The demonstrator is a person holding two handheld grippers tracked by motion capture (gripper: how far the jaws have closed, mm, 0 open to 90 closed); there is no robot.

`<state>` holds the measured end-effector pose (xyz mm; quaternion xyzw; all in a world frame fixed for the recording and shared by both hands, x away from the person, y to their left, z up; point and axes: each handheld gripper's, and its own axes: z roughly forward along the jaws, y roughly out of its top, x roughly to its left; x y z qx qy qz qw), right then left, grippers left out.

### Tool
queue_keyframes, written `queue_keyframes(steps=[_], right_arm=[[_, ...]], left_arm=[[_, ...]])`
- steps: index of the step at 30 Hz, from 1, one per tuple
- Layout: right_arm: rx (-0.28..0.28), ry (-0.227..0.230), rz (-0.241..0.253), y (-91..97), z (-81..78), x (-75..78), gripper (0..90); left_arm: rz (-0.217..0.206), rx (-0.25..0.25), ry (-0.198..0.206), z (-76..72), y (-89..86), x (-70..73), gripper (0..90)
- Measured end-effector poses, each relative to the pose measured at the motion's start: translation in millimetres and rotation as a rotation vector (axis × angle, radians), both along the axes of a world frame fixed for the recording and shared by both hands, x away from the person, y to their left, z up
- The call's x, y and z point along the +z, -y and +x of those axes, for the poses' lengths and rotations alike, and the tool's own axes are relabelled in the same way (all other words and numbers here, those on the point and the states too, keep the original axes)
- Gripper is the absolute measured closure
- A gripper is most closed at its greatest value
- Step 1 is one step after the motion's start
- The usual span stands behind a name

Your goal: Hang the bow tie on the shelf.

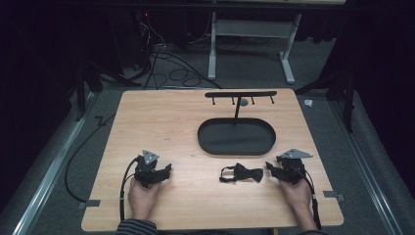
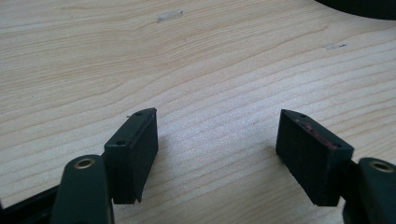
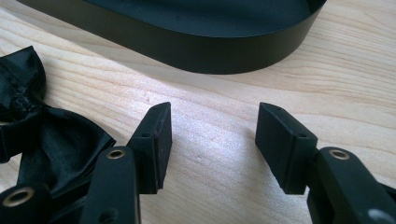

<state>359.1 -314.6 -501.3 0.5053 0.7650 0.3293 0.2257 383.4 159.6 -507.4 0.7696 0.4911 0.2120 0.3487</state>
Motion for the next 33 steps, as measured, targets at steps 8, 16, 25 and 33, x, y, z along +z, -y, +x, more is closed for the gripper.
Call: queue_keyframes(steps=[8,16,25,33], right_arm=[[0.000,0.000,-0.001,0.1,0.0,0.0,47.4],[-0.016,0.001,0.000,-0.9,-1.4,0.0,47.7],[-0.031,0.006,-0.002,-0.5,-1.2,0.0,51.3],[-0.038,0.007,-0.002,-0.3,-1.6,0.1,53.8]], left_arm=[[0.000,0.000,-0.001,0.0,-0.1,0.1,30.1],[-0.004,0.000,-0.003,0.4,-0.4,0.2,30.3],[0.000,-0.001,-0.002,0.3,0.0,0.2,29.8],[0.000,0.000,-0.003,0.3,0.0,0.2,29.8]])
